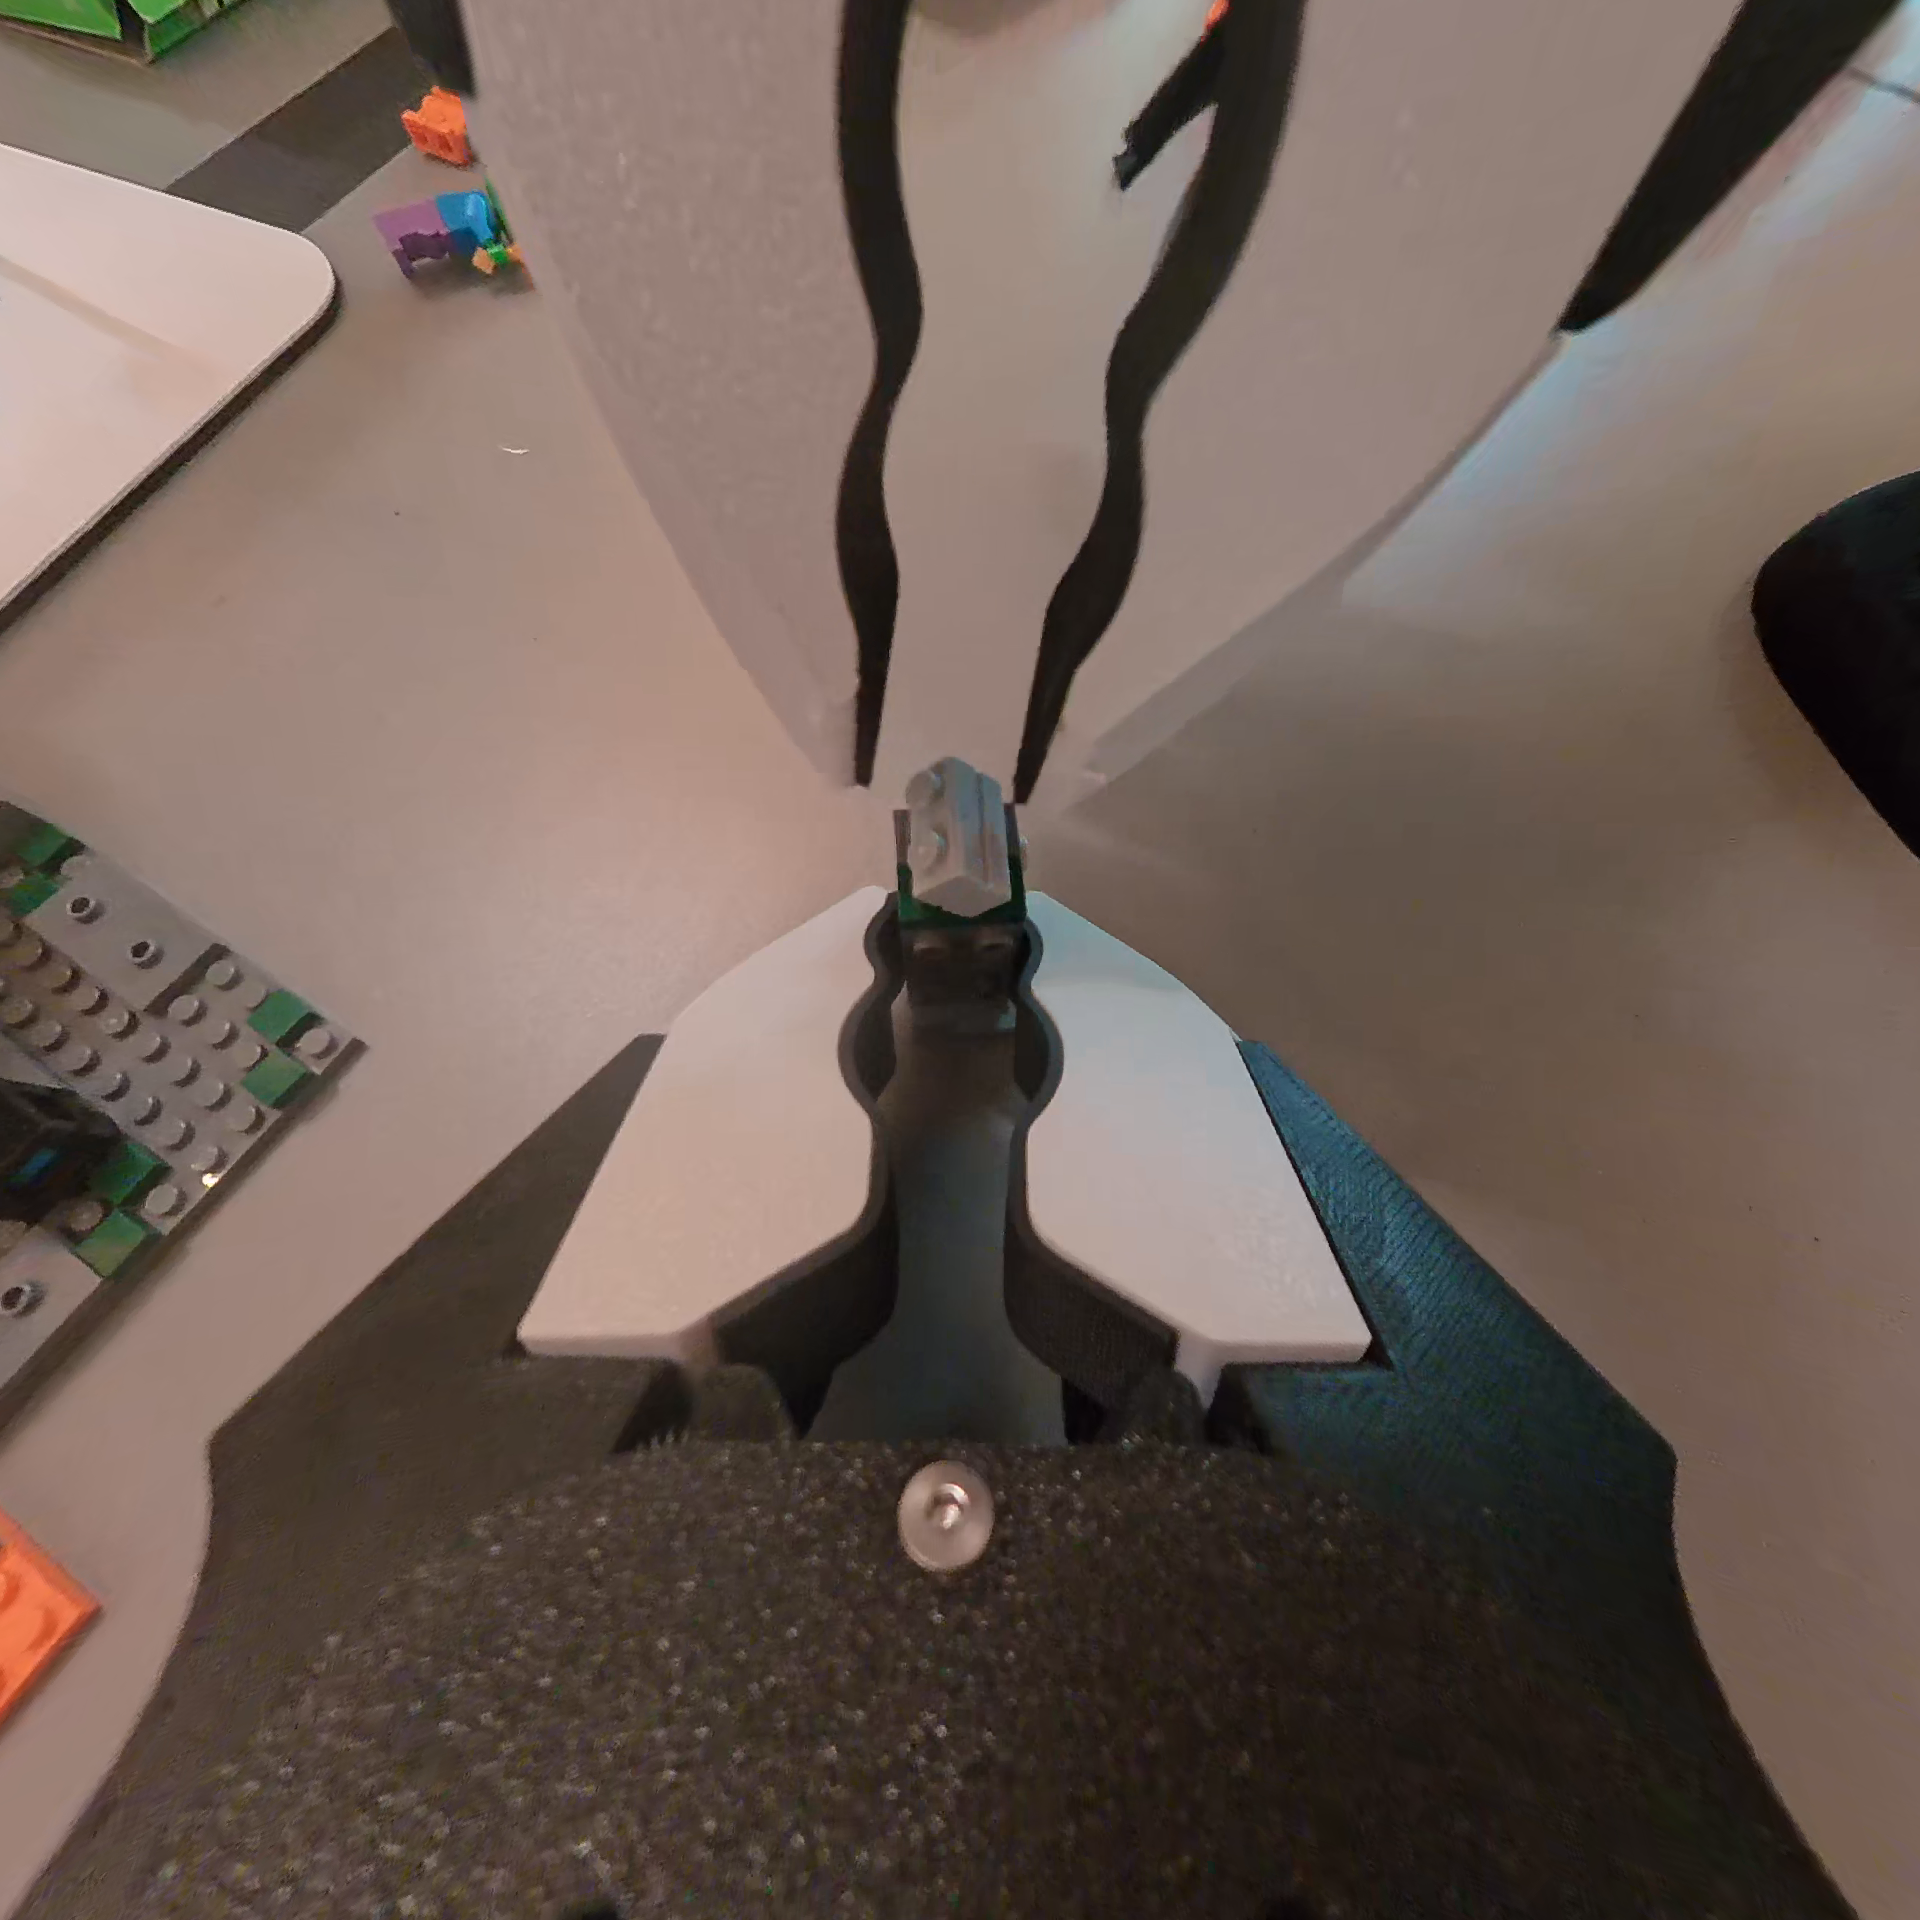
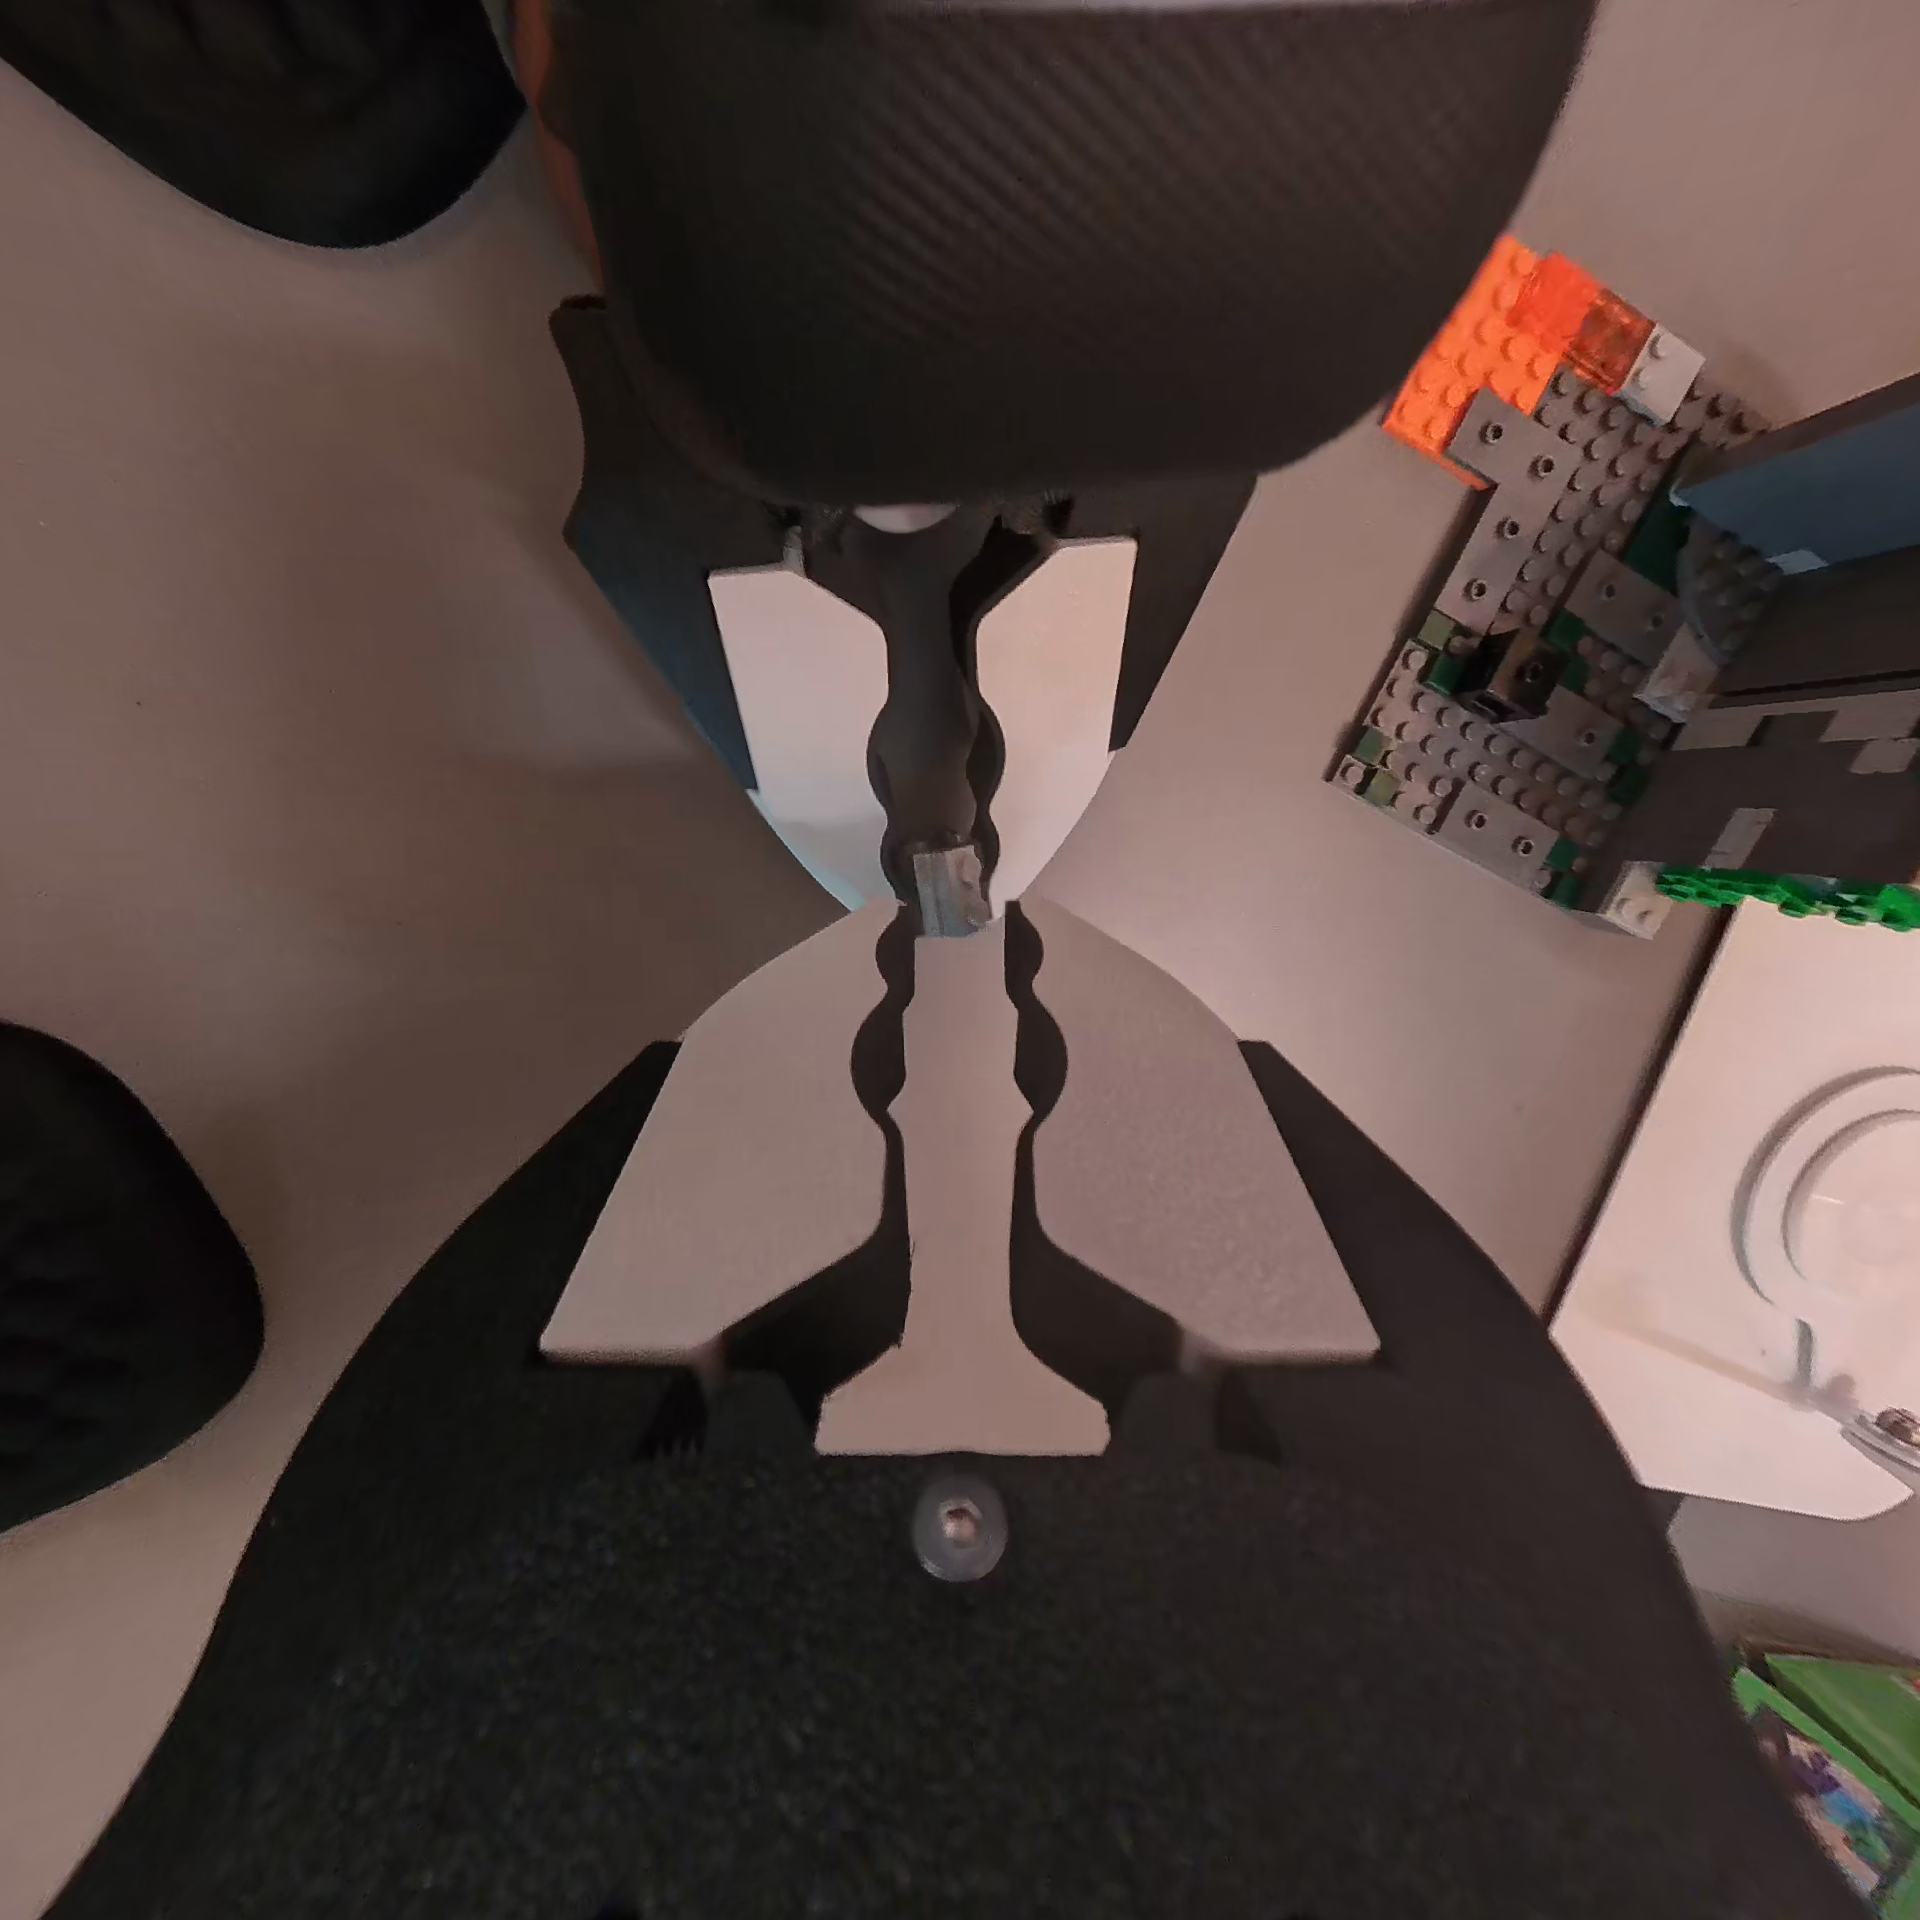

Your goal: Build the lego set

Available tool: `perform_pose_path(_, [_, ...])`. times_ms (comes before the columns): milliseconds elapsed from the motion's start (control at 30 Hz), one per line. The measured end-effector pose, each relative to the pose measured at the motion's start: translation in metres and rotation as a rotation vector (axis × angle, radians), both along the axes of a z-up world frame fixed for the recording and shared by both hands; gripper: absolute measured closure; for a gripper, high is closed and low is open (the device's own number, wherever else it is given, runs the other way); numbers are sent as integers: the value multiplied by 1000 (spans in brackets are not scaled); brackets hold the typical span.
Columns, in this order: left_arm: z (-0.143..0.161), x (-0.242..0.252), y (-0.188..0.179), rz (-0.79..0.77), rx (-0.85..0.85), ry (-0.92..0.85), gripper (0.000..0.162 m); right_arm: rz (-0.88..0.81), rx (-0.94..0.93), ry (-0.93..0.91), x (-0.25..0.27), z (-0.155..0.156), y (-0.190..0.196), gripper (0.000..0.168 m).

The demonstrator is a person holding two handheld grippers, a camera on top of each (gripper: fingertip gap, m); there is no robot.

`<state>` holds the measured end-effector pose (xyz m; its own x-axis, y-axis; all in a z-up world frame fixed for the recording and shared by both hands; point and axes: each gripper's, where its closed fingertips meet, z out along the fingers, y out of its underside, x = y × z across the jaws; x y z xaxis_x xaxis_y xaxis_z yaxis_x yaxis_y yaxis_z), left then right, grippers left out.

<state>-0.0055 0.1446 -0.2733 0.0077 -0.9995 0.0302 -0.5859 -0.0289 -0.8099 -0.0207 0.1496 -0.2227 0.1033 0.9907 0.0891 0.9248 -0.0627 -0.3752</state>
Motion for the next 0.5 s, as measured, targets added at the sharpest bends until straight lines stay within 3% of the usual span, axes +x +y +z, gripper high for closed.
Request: perform_pose_path(500, [0, 0, -1, -10, -1, 0, 143, -25, -280, 116, -4, 2, -1, 153])
